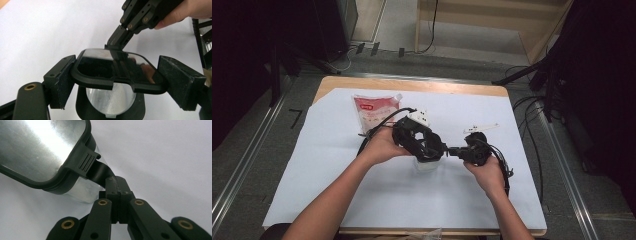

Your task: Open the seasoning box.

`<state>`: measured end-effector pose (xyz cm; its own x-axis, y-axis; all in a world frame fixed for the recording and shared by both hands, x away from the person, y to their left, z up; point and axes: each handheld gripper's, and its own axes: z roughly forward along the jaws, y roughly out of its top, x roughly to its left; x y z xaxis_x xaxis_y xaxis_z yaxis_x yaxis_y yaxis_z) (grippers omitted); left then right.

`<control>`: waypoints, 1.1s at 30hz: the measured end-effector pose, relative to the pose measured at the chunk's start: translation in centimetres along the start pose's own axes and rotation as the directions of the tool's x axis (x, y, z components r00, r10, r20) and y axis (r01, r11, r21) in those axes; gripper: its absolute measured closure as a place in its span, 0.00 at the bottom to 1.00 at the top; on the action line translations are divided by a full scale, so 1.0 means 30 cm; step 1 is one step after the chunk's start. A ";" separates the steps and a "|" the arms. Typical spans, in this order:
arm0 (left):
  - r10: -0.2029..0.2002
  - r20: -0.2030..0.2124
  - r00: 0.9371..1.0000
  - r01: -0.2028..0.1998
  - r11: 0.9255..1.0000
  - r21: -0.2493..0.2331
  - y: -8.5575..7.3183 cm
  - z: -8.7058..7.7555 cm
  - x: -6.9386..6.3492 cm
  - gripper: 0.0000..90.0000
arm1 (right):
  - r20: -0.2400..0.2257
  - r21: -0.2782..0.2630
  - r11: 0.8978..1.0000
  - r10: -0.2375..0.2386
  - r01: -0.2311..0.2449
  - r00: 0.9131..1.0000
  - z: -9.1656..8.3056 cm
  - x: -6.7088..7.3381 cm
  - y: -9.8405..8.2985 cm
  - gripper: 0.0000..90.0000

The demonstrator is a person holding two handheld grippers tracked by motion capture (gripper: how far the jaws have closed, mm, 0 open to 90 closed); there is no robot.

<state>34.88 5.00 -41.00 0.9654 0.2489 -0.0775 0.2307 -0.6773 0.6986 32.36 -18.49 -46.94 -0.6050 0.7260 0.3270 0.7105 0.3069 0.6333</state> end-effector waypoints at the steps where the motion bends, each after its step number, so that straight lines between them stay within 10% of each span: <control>1: 0.006 -0.002 1.000 -0.006 1.000 0.007 0.009 -0.003 -0.001 0.21 | 0.001 0.000 1.000 0.001 -0.001 1.000 0.000 0.001 0.000 1.00; 33: -0.022 0.017 1.000 0.022 1.000 -0.004 0.056 -0.001 -0.002 0.17 | -0.008 -0.004 1.000 -0.003 0.003 1.000 -0.001 0.000 -0.003 1.00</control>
<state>35.22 3.85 -39.80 0.9620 0.2518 -0.1052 0.2516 -0.6690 0.6994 32.28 -18.53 -46.97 -0.6102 0.7199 0.3308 0.7071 0.3067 0.6371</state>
